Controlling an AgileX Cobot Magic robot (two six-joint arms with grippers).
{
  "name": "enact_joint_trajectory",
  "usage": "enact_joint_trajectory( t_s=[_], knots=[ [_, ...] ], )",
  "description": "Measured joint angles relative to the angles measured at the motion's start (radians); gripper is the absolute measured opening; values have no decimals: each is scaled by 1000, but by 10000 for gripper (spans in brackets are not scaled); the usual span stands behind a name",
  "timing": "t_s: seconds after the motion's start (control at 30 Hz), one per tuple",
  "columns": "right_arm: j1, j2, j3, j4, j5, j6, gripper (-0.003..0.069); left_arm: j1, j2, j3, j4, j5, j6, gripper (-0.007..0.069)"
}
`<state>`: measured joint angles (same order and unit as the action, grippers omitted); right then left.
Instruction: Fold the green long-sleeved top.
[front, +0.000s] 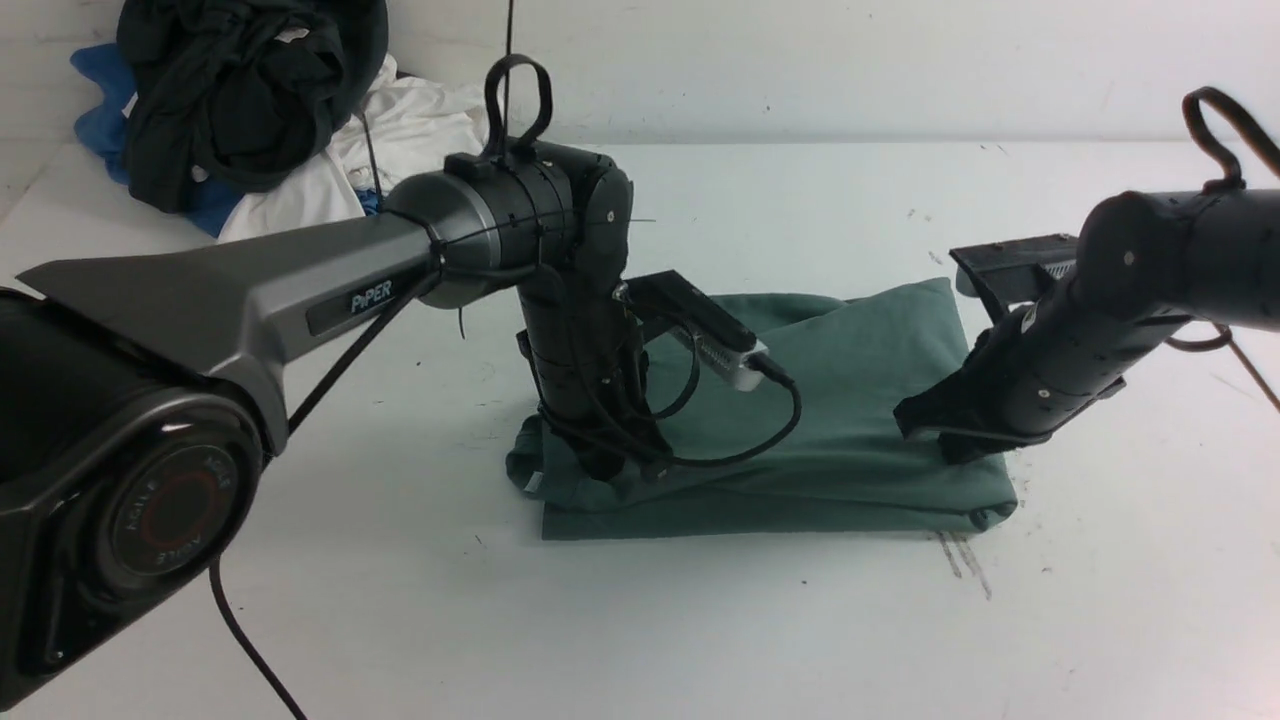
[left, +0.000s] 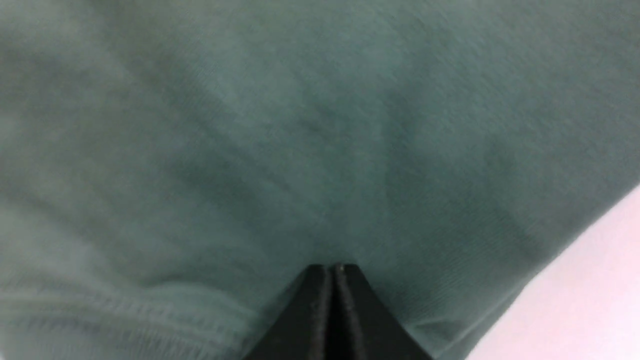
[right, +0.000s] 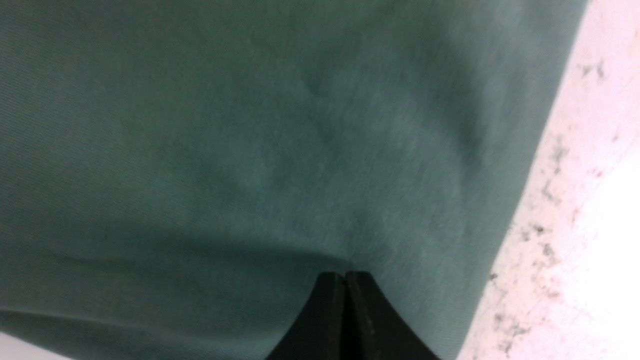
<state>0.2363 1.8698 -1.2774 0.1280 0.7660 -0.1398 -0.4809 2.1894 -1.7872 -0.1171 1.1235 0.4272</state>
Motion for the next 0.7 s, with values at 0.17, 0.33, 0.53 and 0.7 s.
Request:
enact_joint_trajectory(
  t_s=[0.17,0.33,0.53,0.7],
  knots=[
    [1,-151,-7,4,7,-12,-15,40,-141,4,-28,36,6,-8],
    [1,-444,-4,4,18,-33,-15,79,-419,4,-57,95,5,-8],
    [1,-765,99,4,-18,-36,-15,137,-692,150,-54,105,-12,-8],
    [1,-1039,264,7,-116,-38,-15,143,-972,464,-44,30,-30,-8]
  ],
)
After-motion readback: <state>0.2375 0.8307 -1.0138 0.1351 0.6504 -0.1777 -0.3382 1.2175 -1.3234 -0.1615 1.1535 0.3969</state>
